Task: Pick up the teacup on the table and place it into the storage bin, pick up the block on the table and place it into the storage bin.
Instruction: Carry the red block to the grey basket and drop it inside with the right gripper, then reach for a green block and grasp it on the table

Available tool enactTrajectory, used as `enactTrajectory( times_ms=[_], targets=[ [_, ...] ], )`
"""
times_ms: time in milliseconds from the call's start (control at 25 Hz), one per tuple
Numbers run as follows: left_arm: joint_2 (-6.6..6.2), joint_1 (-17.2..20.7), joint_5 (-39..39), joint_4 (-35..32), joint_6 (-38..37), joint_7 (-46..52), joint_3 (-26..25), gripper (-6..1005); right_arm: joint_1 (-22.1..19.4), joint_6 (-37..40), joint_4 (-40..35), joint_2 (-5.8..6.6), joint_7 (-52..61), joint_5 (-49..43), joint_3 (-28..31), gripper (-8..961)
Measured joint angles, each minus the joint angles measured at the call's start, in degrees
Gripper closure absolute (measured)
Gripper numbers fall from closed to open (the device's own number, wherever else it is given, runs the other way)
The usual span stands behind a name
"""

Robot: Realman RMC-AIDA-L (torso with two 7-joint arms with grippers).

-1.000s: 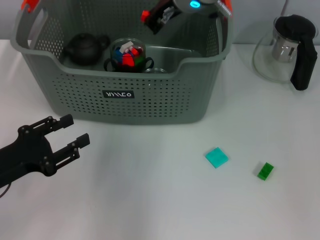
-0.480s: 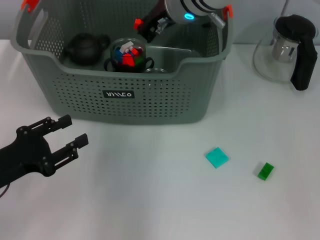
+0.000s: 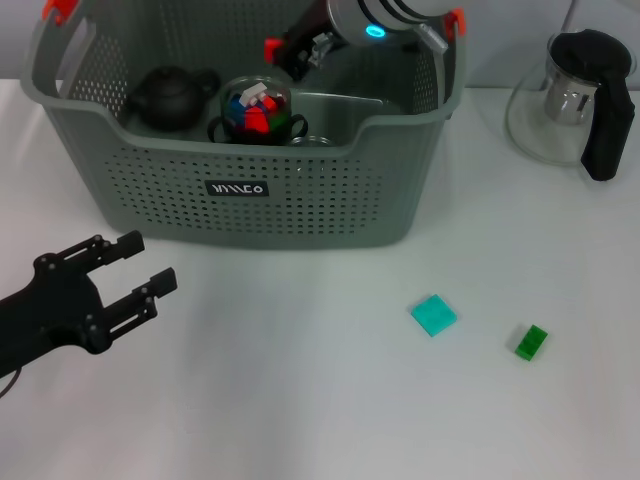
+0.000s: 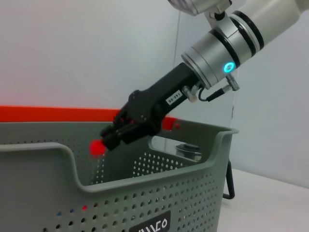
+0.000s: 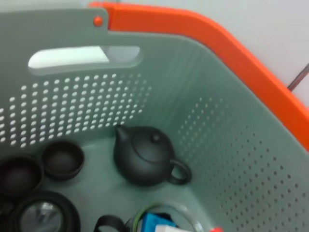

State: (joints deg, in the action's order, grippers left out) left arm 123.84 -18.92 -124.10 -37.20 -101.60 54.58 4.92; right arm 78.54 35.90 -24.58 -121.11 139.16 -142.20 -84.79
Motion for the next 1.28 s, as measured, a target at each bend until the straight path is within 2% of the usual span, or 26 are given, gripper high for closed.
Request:
enactTrajectory(
  times_ms=[280,400,480,520,640,760,840,960,1040,1160,1280],
  targets=[
    [0.06,0.5,0.0,0.1,0.4,0.0,-0.1,390,0.1,-2.0,-0.7,0.0,-0.1,0.3,-0.2,700],
    [0.07,0.6,0.0,0.1,0.5,0.0,-0.2,390,-0.3,-1.6,-2.0,0.15,0.1,0.5,-0.1,556],
    [0.09,0.6,0.0,0.1,0.5,0.0,-0.2,390,-1.9,-0.7,-4.8,0.39,0.1,1.2,0.3,460],
    [0.09,0.5,0.0,0.0,0.5,0.0,-0.2,390,-3.3,0.1,-7.2,0.56,0.1,1.8,0.6,449],
    [0.09,0.4,0.0,0.0,0.5,0.0,-0.2,390,-10.5,4.2,-19.9,0.95,-0.6,4.4,1.8,418],
    [0.08,0.2,0.0,0.0,0.5,0.0,-0.2,390,-20.8,9.2,-36.4,0.95,-3.7,9.0,4.5,386],
    [0.06,0.2,0.0,0.0,0.5,0.0,-0.2,390,-27.3,12.1,-45.1,0.95,-6.9,14.6,6.4,379],
    [0.01,0.1,0.0,0.1,0.6,0.0,-0.2,390,-37.5,17.7,-53.6,1.05,-14.9,28.2,10.7,389],
    [0.02,0.0,0.0,0.1,0.6,0.0,-0.2,390,-42.8,23.5,-54.8,1.07,-21.3,38.9,14.3,395],
    [0.06,-0.2,0.0,0.2,0.6,0.0,0.0,390,-48.2,37.2,-51.5,1.32,-28.7,52.1,21.8,394],
    [0.07,-0.3,0.0,0.2,0.6,0.0,0.2,390,-50.8,53.7,-47.5,1.81,-32.9,56.1,30.6,393]
  ],
)
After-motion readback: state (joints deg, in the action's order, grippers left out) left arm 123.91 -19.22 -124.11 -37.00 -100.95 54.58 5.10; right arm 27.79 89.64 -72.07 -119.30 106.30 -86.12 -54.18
